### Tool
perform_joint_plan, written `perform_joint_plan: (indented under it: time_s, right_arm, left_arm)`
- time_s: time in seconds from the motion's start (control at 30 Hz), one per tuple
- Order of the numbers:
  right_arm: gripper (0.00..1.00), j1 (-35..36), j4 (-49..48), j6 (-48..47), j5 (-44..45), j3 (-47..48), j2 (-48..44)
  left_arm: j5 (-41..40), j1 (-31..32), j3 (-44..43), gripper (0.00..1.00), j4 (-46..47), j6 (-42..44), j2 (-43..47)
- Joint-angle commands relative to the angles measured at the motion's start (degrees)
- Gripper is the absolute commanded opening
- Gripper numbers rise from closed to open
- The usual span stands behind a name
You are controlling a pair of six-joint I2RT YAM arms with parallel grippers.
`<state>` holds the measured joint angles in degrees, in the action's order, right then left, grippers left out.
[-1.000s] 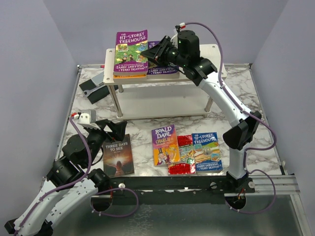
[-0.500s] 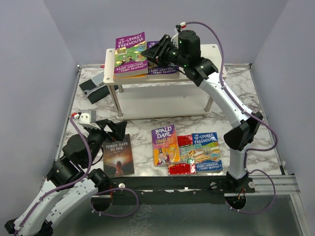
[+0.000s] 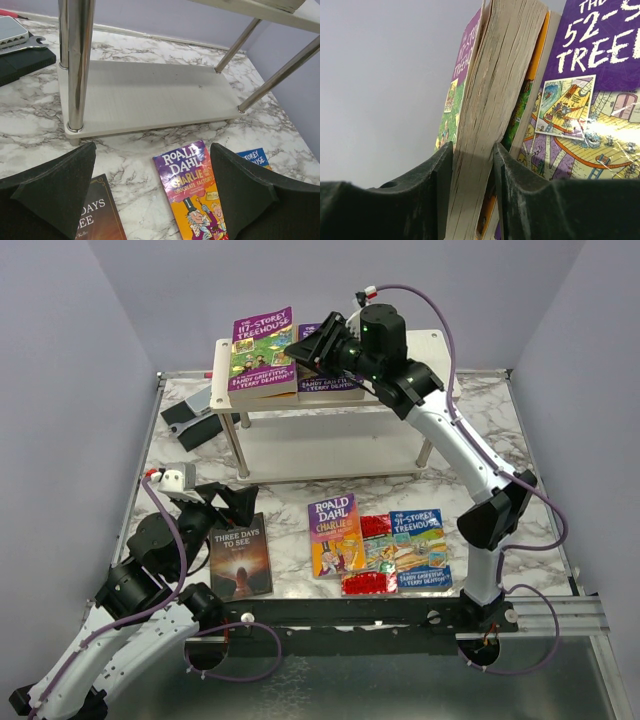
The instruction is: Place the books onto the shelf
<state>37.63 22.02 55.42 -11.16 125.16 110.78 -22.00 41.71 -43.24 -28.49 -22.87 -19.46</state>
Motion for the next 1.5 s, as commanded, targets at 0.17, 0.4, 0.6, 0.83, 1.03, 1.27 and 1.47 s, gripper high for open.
perform_joint_plan:
  time_s: [0.17,0.4,0.6,0.83,1.03,1.27,1.47]
  right_arm:
    - [0.47,0.70,-2.42,-1.36,2.82,-1.90,-4.79]
    - [0.49,0.78,-1.54,-3.57,5.53,-3.33,-7.00]
    - [0.49,0.77,-1.02,-7.64,7.26,-7.41,-11.82]
    - [0.50,0.76,-0.16,-14.49,9.73,-20.56,-23.72]
    - [0.52,0.77,0.72,-18.18,13.76,-36.53,-37.12]
    - [0.55,0.71,3.01,-18.64,12.28,-52.45,-47.91]
    - [0.59,0.74,5.30,-19.29,11.62,-62.72,-50.95]
  left_arm:
    - [-0.89,-0.15,0.53,0.97,-0.25,-0.04,0.09]
    - [-1.03,-0.20,0.53,0.97,-0.25,-0.07,0.09]
    - [-0.79,-0.20,0.60,0.99,-0.25,-0.16,-0.44]
    - [1.16,-0.21,0.70,0.99,0.24,-0.25,-2.19]
    - [3.45,-0.16,1.00,0.99,1.37,-0.65,-3.48]
    - [10.35,-0.14,0.14,0.99,2.30,-1.29,-8.36]
    - [13.54,-0.14,0.62,0.99,3.06,-3.89,-13.42]
